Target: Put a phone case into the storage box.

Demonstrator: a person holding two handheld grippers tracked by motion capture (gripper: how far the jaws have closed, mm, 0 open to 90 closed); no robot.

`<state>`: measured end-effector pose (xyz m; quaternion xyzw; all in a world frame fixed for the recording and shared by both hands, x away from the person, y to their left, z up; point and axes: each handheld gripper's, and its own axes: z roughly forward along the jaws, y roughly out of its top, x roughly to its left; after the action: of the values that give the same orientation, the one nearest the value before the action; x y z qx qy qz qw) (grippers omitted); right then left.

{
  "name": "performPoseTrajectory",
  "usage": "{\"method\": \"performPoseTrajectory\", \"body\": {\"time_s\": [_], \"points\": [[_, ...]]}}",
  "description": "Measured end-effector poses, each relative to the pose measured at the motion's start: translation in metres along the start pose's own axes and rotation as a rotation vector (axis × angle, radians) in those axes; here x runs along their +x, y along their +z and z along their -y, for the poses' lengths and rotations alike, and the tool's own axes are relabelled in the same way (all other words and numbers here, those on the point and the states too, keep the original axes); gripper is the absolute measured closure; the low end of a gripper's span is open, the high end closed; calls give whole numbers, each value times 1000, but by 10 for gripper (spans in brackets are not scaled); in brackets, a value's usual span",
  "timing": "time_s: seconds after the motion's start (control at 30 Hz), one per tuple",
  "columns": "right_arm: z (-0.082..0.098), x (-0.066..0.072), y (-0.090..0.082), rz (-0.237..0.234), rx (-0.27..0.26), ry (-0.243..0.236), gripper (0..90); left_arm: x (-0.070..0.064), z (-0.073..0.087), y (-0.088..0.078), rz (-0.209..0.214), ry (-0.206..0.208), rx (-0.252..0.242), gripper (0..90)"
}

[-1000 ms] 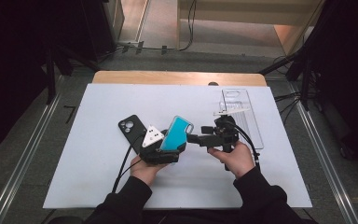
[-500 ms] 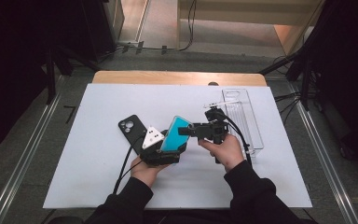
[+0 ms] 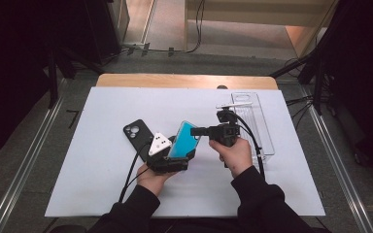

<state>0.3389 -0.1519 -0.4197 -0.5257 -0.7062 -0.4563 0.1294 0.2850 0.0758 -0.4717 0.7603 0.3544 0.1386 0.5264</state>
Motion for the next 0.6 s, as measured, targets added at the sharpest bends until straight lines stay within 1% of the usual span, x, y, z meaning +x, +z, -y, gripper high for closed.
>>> {"method": "performPoseTrajectory", "body": {"time_s": [0.17,0.23,0.27,0.3,0.33,0.37,0.4,0.43,0.47,0.53,0.6], "points": [[0,-1,-1,-9,3,5,769,-1,-1,0,3,7,-2,163],[0,-1,-2,-11,3,2,769,-1,-4,0,17,-11,24,162],[-1,0,-3,-12,7,5,770,0,-6,1,26,-22,46,162],[0,0,-3,-8,7,4,770,0,-8,2,30,-38,70,160],[0,1,-3,-6,4,-4,771,1,-9,2,27,-45,83,148],[0,2,-4,-3,2,-9,771,1,-10,2,14,-52,91,99],[0,2,-4,-3,2,-9,771,1,-11,2,12,-59,98,99],[0,2,-4,0,1,-12,771,2,-13,1,20,-71,106,86],[-1,3,-6,20,-1,-24,771,3,-15,-1,29,-89,116,57],[-1,4,-8,28,-7,-30,771,4,-17,-3,37,-91,120,56],[-2,4,-11,43,-21,-49,770,5,-20,-6,44,-99,123,57]]}}
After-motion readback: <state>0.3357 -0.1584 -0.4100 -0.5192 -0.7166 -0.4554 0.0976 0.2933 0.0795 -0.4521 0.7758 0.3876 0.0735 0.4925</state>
